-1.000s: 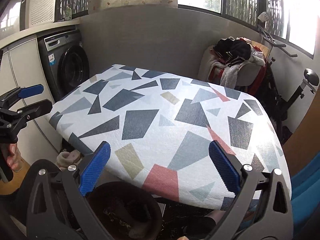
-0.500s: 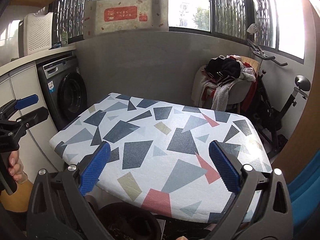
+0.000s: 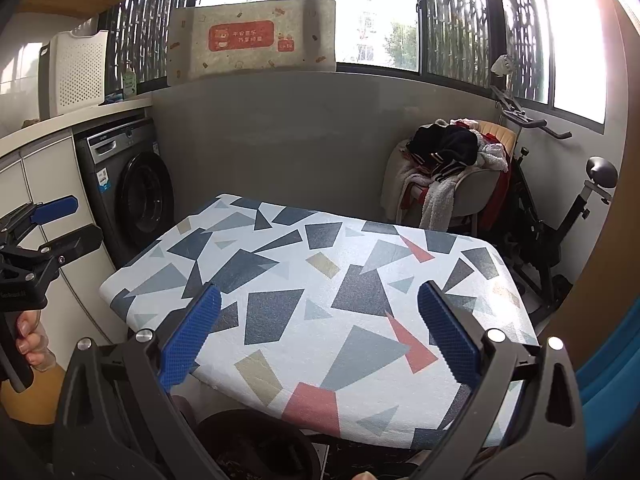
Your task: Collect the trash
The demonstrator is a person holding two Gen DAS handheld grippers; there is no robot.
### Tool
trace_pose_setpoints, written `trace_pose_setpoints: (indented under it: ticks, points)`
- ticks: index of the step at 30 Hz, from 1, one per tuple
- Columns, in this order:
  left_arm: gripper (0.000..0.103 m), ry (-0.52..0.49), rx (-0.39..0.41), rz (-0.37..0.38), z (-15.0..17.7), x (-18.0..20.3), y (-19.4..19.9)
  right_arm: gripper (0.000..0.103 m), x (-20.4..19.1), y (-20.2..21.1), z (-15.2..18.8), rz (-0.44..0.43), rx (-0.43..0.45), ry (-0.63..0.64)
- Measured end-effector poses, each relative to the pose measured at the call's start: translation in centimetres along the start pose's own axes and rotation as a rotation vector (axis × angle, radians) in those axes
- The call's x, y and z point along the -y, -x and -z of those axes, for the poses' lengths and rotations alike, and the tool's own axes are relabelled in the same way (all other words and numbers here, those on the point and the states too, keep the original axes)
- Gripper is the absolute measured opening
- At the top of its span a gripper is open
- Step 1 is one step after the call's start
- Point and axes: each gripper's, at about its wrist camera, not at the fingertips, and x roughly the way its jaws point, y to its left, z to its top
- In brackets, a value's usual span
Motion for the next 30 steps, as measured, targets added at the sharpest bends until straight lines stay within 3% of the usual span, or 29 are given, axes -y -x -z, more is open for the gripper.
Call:
trace_pose_setpoints:
  ticks: [30]
  points:
    - [0.097, -0.009, -0.040, -0.026, 0.40, -0.22, -0.79, 0.097, -0.20, 0.00, 0.04, -0.004, -0.003, 0.004]
